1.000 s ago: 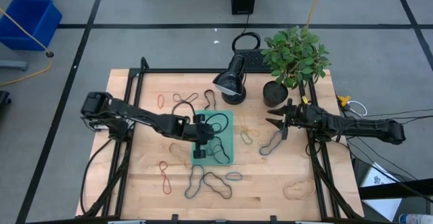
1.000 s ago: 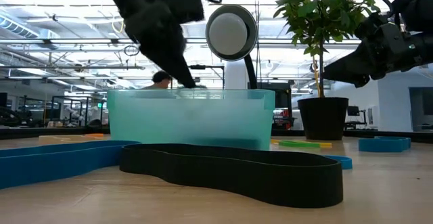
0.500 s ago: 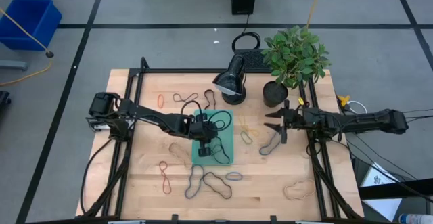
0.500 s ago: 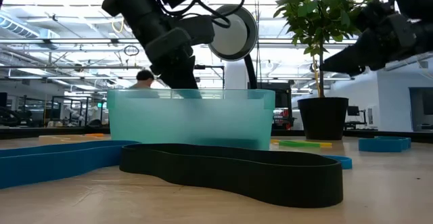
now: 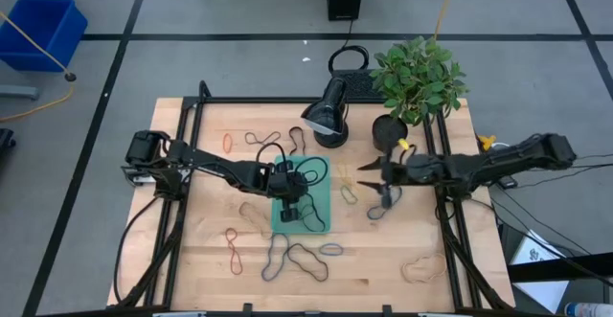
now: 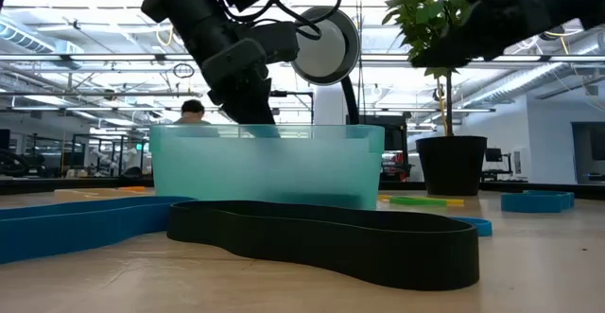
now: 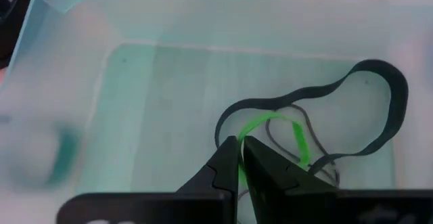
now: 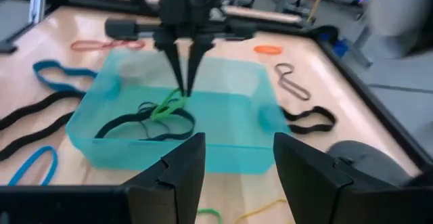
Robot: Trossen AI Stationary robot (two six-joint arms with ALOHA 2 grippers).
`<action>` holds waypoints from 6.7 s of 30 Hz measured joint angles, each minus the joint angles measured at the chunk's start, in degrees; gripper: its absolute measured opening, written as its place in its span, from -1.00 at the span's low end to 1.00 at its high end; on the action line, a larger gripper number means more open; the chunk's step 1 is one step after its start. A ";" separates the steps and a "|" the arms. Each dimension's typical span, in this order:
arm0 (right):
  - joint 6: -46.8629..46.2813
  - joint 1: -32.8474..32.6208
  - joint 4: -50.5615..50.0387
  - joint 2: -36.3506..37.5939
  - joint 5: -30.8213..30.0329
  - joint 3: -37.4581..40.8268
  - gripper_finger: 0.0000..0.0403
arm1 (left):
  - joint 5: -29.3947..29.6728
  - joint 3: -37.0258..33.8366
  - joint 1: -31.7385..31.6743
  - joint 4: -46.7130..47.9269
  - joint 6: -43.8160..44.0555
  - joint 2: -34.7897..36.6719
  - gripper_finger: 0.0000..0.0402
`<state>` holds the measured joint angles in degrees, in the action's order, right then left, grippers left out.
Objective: Pick and place rubber bands into bin
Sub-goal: Put the left green rubber band into the basket, then put the green rubber band into the basket, then put the left white rubber band into the basket
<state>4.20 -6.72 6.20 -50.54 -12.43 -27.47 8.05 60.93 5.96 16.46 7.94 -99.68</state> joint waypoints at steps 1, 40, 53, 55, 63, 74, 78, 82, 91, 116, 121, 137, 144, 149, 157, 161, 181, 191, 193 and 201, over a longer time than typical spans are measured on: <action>0.39 -0.50 -0.02 -2.43 0.00 -1.15 -0.16 | 0.01 0.00 0.00 0.03 -0.29 0.00 -0.84; -25.69 -2.85 -4.24 -38.26 -7.08 -6.86 -0.16 | -0.67 0.08 0.10 3.34 -1.80 10.05 -0.20; -27.26 -1.86 -5.12 -38.21 -2.23 -6.86 -0.44 | -0.73 0.17 0.39 4.33 -1.85 15.67 -0.20; -27.12 -1.70 -4.99 -38.21 -1.15 -6.86 -0.54 | -0.85 0.04 0.41 5.25 -1.81 15.88 -0.20; -28.89 -0.67 -5.15 -38.19 0.34 -6.84 -0.88 | -1.71 0.03 1.69 5.35 -1.72 16.23 -0.20; -28.01 -0.35 -3.29 -36.91 1.02 -6.56 -0.99 | -2.20 0.04 3.63 9.09 -1.27 16.28 -0.20; -26.90 -0.39 -0.62 -33.42 1.37 -6.59 -1.00 | -3.26 0.02 4.46 16.04 1.23 16.28 -0.20; -26.81 -0.38 -0.77 -29.02 0.66 -6.67 -1.00 | -6.59 0.02 4.85 20.86 3.18 16.44 -0.20; -14.58 -0.41 -0.89 -24.25 -2.43 -16.05 -1.00 | -8.50 0.04 5.59 29.33 4.40 20.99 -0.20; -3.89 -0.39 4.55 -49.18 0.74 -29.96 -1.00 | -8.15 0.00 5.92 37.31 12.12 24.90 -0.20; -3.95 -0.15 7.40 -52.88 2.41 -29.97 -1.00 | -8.06 0.00 5.92 37.00 12.09 24.87 -0.20; -5.02 0.02 11.13 -55.67 5.08 -29.92 -0.93 | -8.06 0.00 6.07 37.06 12.74 24.53 -0.20; -5.04 0.02 11.16 -55.70 5.09 -29.92 -0.87 | -8.06 0.00 6.05 37.39 12.79 24.55 -0.20; -5.02 0.02 11.16 -55.70 5.09 -29.92 -0.76 | -8.04 0.00 6.05 37.39 12.77 24.55 -0.20; -5.04 -0.48 13.32 -55.45 5.19 -29.92 -0.39 | -8.02 -0.23 6.05 37.49 8.85 24.34 -0.20; -5.27 -0.50 11.38 -52.81 5.14 -29.92 -0.20 | -8.04 -3.19 6.19 37.31 6.49 24.20 -0.20; -8.68 -0.87 10.06 -32.04 0.30 -19.20 -0.06 | -7.58 -21.41 6.10 12.97 -7.43 23.91 -0.20; -10.95 -0.86 22.12 -26.89 0.17 -10.34 -0.08 | -6.97 -23.87 5.97 8.16 -8.53 19.50 -0.20; -10.92 -0.86 24.49 -26.65 0.19 -9.49 -0.07 | -7.13 -23.87 5.97 8.31 -9.45 18.15 -0.20; -10.86 -0.86 25.09 -26.15 0.13 -8.83 -0.07 | -9.75 -23.61 5.79 6.70 -10.46 13.28 -0.30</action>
<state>-6.65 -7.58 31.29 -76.69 -12.29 -36.29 -1.71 37.32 11.75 23.16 -2.52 -86.40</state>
